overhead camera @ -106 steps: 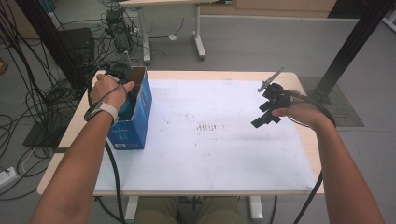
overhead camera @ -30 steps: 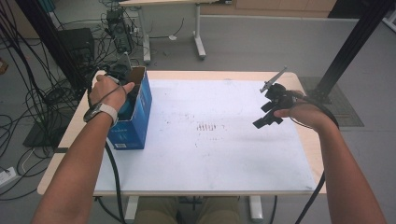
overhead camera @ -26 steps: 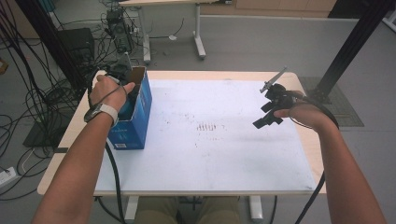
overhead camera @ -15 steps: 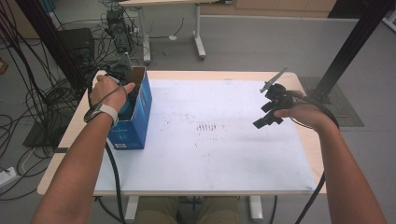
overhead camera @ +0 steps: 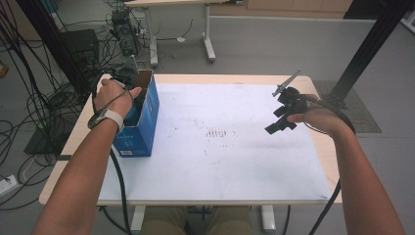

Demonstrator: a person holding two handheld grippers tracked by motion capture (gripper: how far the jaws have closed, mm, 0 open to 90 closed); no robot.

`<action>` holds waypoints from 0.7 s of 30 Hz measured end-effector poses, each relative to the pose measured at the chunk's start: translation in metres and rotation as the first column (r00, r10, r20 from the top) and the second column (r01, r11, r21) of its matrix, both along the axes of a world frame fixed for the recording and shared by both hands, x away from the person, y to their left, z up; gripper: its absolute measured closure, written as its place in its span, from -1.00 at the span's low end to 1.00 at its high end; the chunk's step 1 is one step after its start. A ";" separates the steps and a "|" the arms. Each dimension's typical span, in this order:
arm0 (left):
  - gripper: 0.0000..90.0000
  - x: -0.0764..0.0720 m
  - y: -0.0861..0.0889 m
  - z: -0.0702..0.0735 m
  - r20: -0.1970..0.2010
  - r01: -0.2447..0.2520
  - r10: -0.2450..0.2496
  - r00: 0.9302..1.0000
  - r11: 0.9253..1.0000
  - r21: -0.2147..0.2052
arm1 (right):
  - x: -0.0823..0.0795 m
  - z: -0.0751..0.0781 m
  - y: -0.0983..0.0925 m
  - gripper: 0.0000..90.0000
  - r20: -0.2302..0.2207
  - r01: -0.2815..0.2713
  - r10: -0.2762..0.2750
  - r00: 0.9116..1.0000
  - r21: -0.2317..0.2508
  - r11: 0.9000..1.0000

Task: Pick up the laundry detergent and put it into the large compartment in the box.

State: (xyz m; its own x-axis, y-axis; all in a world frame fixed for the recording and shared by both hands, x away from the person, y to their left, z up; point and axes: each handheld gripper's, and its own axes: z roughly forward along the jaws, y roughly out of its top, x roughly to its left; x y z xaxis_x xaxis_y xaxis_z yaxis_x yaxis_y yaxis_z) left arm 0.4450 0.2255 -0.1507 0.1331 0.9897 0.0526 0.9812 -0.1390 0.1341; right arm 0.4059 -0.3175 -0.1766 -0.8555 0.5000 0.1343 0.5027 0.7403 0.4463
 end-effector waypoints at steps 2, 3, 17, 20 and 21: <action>-0.18 0.000 0.000 0.000 0.001 0.001 -0.001 1.000 1.000 0.001 | 0.000 0.000 0.000 -0.73 -0.001 0.001 -0.001 1.000 0.000 1.000; -0.18 0.000 0.000 0.000 0.001 0.001 -0.001 1.000 1.000 0.001 | 0.000 0.000 0.000 -0.73 -0.001 0.001 -0.001 1.000 0.000 1.000; -0.18 -0.001 -0.001 0.000 0.004 0.003 -0.003 1.000 1.000 0.004 | 0.001 0.000 0.000 -0.73 -0.002 0.001 -0.001 1.000 -0.001 1.000; -0.18 -0.001 -0.002 0.000 0.002 0.004 -0.004 1.000 1.000 0.005 | 0.001 0.000 0.000 -0.73 -0.002 0.000 0.000 1.000 -0.001 1.000; -0.18 -0.001 -0.002 0.000 0.003 0.006 -0.006 1.000 1.000 0.007 | 0.001 0.000 0.000 -0.73 -0.002 0.000 0.000 1.000 -0.001 1.000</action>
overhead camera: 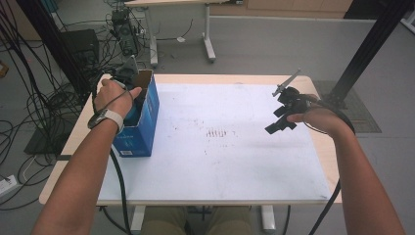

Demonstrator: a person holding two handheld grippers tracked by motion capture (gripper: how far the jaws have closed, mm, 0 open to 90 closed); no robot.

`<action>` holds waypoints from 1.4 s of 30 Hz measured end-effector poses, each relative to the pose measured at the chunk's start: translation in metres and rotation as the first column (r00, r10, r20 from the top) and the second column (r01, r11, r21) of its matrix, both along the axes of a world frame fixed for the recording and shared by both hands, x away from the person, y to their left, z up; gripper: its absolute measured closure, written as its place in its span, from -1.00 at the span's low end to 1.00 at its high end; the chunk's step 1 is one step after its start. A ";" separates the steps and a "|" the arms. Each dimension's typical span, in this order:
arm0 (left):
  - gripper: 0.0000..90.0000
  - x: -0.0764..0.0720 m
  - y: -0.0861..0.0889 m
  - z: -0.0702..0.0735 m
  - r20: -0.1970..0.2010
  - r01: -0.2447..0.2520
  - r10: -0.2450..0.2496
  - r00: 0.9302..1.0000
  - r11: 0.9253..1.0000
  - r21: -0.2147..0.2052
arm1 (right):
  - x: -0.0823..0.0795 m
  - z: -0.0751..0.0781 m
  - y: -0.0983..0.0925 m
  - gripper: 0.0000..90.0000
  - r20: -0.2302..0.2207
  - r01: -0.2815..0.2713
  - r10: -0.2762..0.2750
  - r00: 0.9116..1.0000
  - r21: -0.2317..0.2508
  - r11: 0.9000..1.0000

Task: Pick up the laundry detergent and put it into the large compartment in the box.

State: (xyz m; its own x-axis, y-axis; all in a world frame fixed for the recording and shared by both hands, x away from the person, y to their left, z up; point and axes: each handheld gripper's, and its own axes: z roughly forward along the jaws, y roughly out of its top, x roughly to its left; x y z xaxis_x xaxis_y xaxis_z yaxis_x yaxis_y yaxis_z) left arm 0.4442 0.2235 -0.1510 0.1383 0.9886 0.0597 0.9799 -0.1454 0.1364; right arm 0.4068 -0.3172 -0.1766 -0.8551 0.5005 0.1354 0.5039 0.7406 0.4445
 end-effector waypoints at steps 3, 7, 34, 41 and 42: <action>-0.18 0.000 0.000 0.000 -0.002 0.001 -0.001 1.000 1.000 0.000 | 0.000 0.000 0.000 -0.73 -0.002 0.003 -0.003 1.000 0.000 1.000; -0.18 0.000 0.000 0.000 -0.002 0.002 -0.002 1.000 1.000 0.001 | 0.000 -0.001 -0.001 -0.73 -0.002 0.003 -0.003 1.000 0.001 1.000; -0.18 0.000 0.003 0.000 0.006 0.010 -0.009 1.000 1.000 -0.013 | -0.002 0.000 -0.002 -0.74 -0.004 0.007 -0.007 1.000 -0.001 1.000; -0.28 -0.001 0.006 0.001 0.009 0.009 -0.009 1.000 1.000 -0.021 | -0.002 -0.001 -0.001 -0.74 -0.004 0.004 -0.004 1.000 0.001 1.000; -0.28 -0.001 0.006 0.001 0.007 0.008 -0.008 1.000 1.000 -0.020 | -0.003 -0.001 -0.001 -0.74 -0.004 0.004 -0.004 1.000 0.000 1.000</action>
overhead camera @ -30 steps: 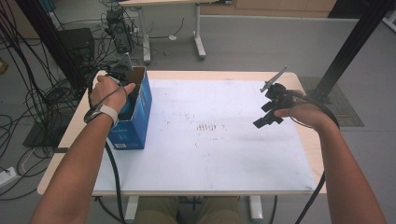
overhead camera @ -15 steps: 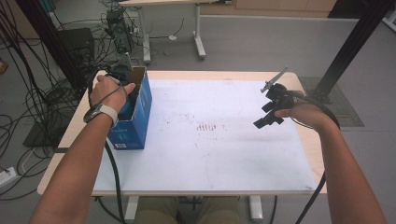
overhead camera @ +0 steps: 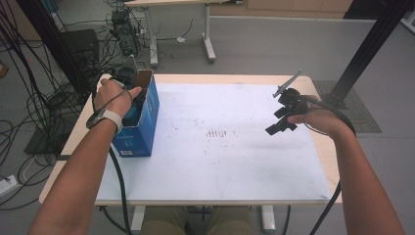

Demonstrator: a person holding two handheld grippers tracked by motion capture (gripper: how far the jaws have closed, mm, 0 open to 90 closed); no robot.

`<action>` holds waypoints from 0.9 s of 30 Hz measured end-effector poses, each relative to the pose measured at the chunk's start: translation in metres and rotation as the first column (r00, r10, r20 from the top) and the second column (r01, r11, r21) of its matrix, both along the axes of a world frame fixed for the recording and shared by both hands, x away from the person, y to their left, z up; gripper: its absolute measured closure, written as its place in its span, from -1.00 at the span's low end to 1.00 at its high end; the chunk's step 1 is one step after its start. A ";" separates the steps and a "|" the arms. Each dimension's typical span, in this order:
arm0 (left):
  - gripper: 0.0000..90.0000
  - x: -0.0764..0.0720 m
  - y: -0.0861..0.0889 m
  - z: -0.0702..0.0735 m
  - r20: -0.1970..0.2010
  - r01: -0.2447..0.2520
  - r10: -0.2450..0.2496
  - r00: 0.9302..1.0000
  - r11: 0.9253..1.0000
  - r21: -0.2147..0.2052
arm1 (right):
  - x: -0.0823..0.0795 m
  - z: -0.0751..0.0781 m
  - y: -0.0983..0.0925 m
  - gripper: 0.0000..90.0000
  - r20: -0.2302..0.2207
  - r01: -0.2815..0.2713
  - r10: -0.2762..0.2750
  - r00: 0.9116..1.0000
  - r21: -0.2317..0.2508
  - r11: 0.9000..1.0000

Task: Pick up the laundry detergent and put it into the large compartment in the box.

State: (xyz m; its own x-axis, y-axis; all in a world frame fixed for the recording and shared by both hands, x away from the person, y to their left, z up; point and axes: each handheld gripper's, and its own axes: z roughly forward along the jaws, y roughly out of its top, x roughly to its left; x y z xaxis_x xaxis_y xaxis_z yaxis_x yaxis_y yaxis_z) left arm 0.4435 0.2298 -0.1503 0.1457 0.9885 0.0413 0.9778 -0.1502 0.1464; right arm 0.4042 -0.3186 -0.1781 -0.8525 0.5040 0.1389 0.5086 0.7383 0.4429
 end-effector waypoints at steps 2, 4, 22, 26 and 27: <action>-0.30 -0.001 0.001 0.000 0.003 0.003 -0.003 1.000 1.000 -0.002 | 0.000 0.000 0.000 -0.74 0.000 0.001 -0.001 1.000 -0.003 1.000; -0.37 -0.001 0.000 0.000 0.005 0.002 -0.002 1.000 1.000 -0.002 | -0.001 0.000 0.000 -0.74 -0.004 0.006 -0.006 1.000 -0.003 1.000; -0.49 -0.005 0.012 0.011 0.015 0.013 -0.012 1.000 0.999 -0.045 | -0.001 0.003 0.005 -0.74 0.005 -0.011 0.011 1.000 -0.007 1.000; -0.57 -0.005 0.013 0.015 0.012 0.030 -0.030 0.999 0.998 -0.052 | -0.003 0.005 0.004 -0.74 0.009 -0.006 0.006 1.000 -0.007 1.000; -0.57 -0.006 0.014 0.016 0.017 0.030 -0.029 0.999 0.998 -0.056 | -0.004 0.006 0.004 -0.74 0.011 -0.007 0.007 1.000 -0.009 1.000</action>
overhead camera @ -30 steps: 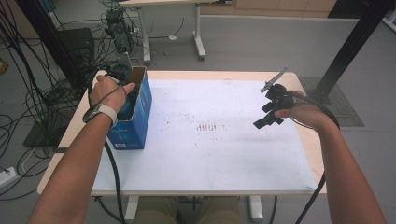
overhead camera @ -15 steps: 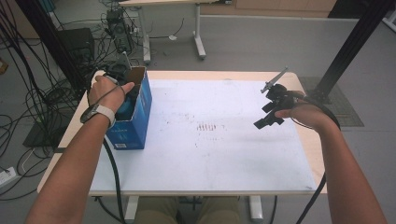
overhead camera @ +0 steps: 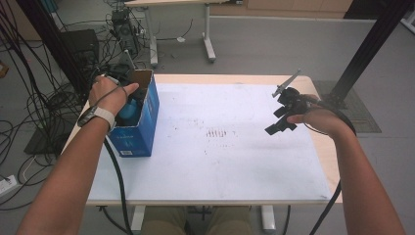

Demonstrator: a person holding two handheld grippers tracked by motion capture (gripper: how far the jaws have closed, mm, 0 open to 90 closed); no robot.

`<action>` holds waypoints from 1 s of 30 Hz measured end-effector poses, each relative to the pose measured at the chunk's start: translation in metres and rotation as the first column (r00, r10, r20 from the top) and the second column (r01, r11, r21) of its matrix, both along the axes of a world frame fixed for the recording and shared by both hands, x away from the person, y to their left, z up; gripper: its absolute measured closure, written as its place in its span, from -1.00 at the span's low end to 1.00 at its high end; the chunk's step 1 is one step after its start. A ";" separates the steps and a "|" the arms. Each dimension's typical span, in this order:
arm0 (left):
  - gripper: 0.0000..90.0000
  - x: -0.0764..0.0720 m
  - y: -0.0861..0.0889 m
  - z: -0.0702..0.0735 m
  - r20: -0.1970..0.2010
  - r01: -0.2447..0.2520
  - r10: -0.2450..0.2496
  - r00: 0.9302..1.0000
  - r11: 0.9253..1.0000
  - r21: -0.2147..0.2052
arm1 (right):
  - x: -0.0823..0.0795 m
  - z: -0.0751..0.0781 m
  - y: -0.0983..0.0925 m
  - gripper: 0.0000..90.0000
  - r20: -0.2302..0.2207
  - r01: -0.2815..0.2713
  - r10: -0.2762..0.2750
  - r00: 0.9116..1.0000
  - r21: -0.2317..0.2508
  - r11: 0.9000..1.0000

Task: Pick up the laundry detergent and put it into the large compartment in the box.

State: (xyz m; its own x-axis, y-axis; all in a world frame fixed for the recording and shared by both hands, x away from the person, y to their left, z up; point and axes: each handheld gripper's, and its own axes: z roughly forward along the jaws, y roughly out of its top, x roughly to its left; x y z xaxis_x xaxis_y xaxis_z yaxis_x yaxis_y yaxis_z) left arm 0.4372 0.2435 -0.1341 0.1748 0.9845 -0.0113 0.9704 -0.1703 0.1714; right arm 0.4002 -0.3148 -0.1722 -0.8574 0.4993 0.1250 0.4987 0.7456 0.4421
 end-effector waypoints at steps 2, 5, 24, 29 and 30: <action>-0.65 -0.002 0.002 0.003 0.007 0.000 0.000 1.000 1.000 -0.008 | -0.001 0.000 -0.001 -0.74 0.001 0.001 -0.001 1.000 0.001 1.000; -0.74 -0.002 0.006 0.007 0.001 0.008 -0.008 1.000 1.000 -0.021 | -0.002 0.000 -0.001 -0.74 -0.004 0.006 -0.006 1.000 -0.005 1.000; -0.85 -0.016 -0.001 0.064 0.056 0.136 -0.132 0.990 0.989 -0.064 | -0.011 0.011 -0.003 -0.74 0.014 0.020 -0.020 1.000 -0.005 1.000; -0.87 -0.020 -0.001 0.079 0.074 0.200 -0.194 0.978 0.976 -0.087 | -0.014 0.012 -0.005 -0.74 0.018 0.022 -0.022 1.000 -0.002 1.000; -0.87 -0.022 -0.002 0.082 0.083 0.217 -0.210 0.974 0.972 -0.087 | -0.014 0.012 -0.006 -0.74 0.018 0.026 -0.026 1.000 -0.002 1.000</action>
State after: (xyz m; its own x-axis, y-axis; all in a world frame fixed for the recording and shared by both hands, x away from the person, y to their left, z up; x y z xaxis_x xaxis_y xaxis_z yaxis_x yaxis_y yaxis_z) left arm 0.4149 0.2414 -0.0523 0.3845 0.9194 -0.0827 0.8977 -0.3516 0.2656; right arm 0.3862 -0.3208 -0.1600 -0.8464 0.5213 0.1088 0.5096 0.7335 0.4498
